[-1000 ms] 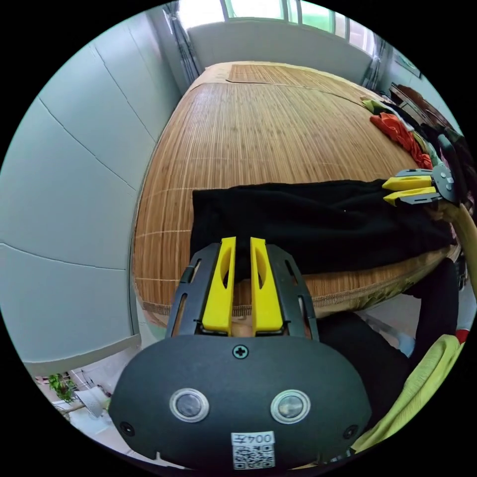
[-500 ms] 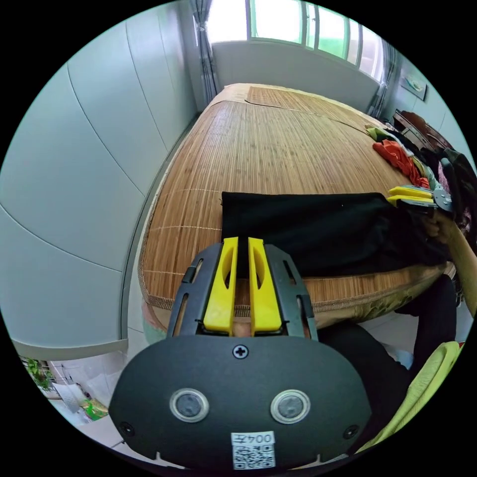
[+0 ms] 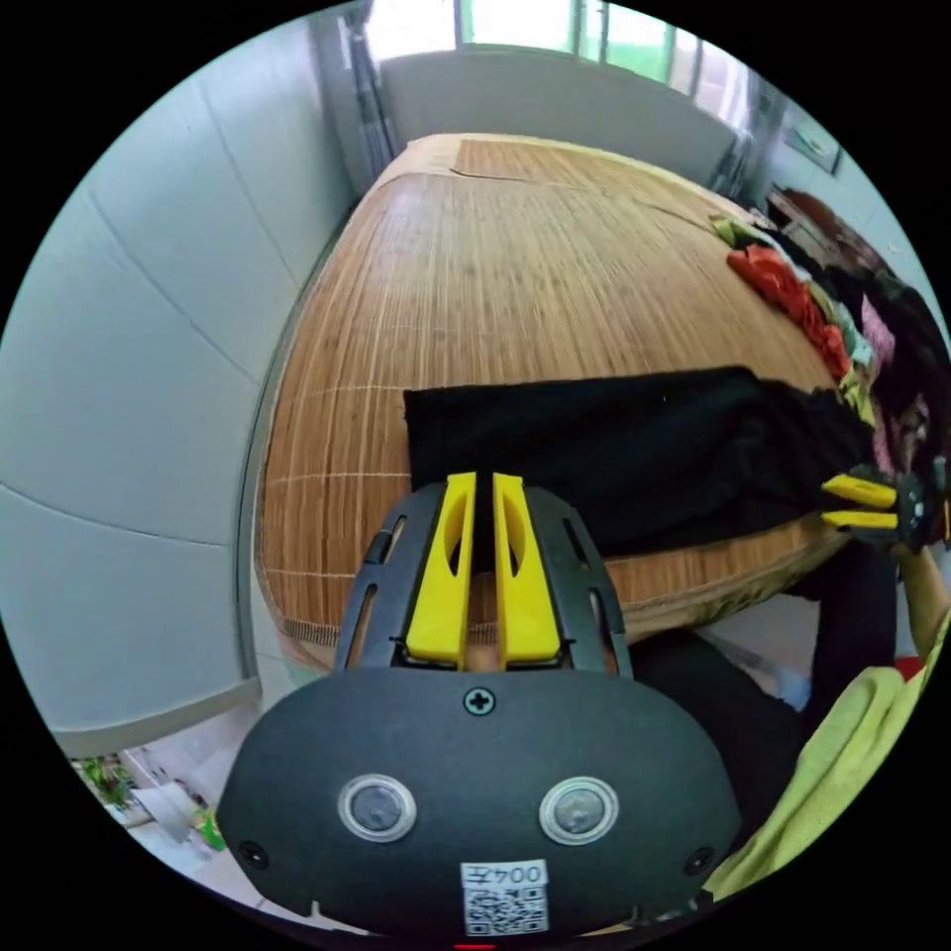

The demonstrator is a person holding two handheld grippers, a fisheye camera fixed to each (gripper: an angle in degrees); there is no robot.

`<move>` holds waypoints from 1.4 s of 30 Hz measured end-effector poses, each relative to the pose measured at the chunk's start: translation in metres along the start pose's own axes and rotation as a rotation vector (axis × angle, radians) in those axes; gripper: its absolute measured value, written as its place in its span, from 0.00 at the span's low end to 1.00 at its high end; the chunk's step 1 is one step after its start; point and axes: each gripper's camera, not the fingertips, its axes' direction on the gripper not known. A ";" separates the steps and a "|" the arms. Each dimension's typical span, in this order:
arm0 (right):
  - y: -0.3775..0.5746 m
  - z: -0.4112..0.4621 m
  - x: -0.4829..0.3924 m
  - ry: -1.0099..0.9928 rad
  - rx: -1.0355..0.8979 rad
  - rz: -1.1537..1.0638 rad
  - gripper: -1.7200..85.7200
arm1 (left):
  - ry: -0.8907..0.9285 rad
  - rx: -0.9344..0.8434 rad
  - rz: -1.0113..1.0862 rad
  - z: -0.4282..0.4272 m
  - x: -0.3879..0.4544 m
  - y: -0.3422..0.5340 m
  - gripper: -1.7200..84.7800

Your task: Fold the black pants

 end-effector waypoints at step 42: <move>0.830 0.069 0.297 0.156 -0.100 0.939 0.07 | 0.165 -0.247 0.269 -0.003 0.154 -0.060 0.03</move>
